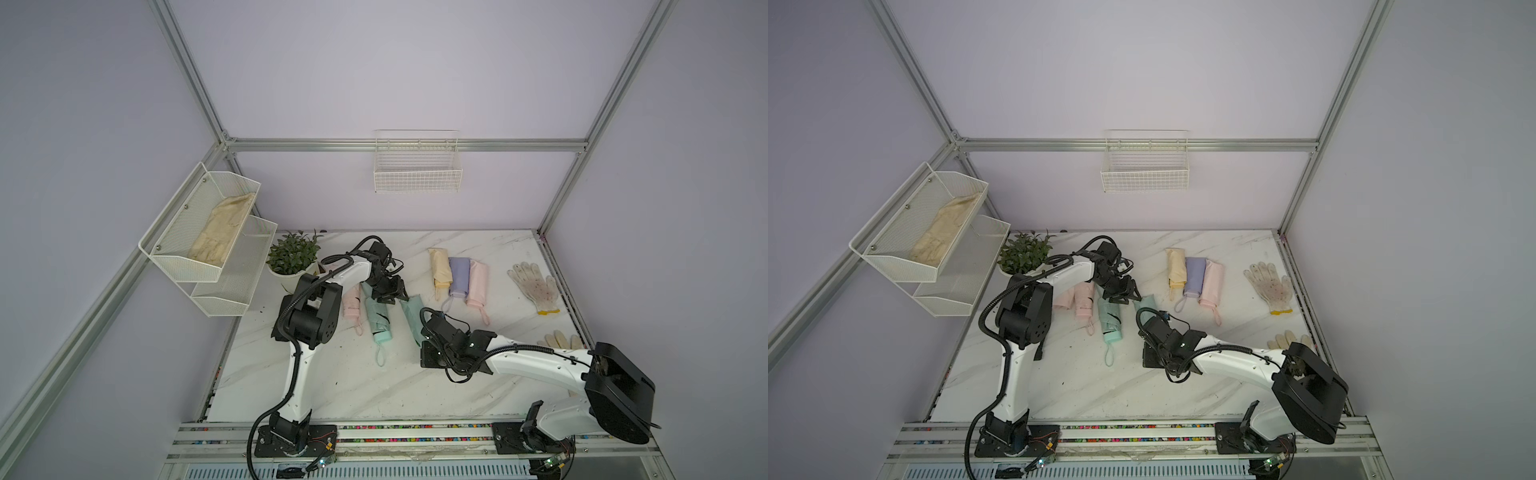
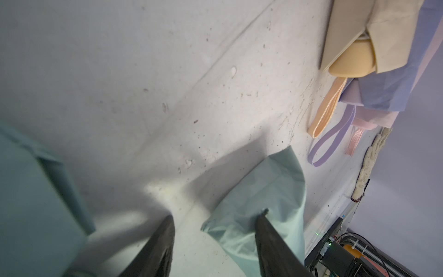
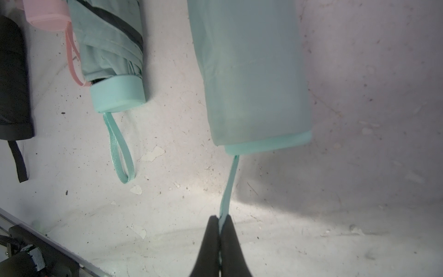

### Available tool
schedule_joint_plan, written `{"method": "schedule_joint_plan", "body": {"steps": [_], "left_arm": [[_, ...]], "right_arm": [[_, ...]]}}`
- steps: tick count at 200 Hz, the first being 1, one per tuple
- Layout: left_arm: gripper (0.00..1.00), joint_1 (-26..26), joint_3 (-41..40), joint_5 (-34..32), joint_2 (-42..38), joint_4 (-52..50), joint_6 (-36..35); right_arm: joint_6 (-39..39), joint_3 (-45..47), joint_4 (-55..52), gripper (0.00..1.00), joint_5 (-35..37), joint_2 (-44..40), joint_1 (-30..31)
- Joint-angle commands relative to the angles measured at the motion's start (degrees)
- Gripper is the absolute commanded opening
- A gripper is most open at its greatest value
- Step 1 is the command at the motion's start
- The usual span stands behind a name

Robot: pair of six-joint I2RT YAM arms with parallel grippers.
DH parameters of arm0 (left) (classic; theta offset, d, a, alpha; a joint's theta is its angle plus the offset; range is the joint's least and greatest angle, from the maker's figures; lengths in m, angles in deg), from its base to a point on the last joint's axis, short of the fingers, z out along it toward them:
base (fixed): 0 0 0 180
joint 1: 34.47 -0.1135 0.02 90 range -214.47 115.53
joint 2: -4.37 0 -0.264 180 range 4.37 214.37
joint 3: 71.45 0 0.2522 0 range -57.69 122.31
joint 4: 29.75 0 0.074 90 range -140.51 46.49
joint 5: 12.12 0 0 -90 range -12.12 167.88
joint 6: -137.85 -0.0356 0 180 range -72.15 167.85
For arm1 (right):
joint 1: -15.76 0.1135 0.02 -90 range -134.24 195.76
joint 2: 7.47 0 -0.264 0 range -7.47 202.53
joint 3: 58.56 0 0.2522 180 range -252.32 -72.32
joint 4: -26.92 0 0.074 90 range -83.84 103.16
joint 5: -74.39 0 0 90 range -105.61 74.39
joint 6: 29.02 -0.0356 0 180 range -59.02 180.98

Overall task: Take umbrellas out of sleeves
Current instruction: Take out the umbrella from the umbrella sleeve.

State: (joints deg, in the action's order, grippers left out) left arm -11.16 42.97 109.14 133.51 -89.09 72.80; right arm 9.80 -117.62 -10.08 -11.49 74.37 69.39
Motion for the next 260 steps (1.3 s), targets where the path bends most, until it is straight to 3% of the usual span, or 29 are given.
{"method": "schedule_joint_plan", "body": {"steps": [1, 41, 74, 98, 178, 260], "left_arm": [[0.52, 0.5, 2.0, 2.8, 1.4, 0.7, 0.5], [0.44, 0.5, 1.5, 4.3, 0.8, 1.8, 1.1], [0.21, 0.4, 1.2, 4.9, -0.1, 2.4, 1.2], [0.12, 0.4, 1.0, 5.1, -0.5, 2.5, 1.2], [0.00, 0.3, 1.0, 4.9, -1.5, 2.6, 0.6], [0.00, -0.3, 0.9, 4.2, -2.4, 2.5, 0.2]], "right_arm": [[-0.6, 0.6, 1.4, 0.00, 0.2, -1.4, -0.2], [-0.7, 0.7, 1.9, 0.00, 0.3, -1.0, -0.1], [-0.7, 0.5, 1.9, 0.00, 0.3, -0.6, -0.1], [-0.6, 0.3, 2.0, 0.00, 0.3, -0.4, -0.1], [-0.7, 0.4, 1.2, 0.00, 0.7, -0.4, -0.1], [-0.8, 3.4, -2.4, 0.00, 2.2, -4.6, -0.1]]}}
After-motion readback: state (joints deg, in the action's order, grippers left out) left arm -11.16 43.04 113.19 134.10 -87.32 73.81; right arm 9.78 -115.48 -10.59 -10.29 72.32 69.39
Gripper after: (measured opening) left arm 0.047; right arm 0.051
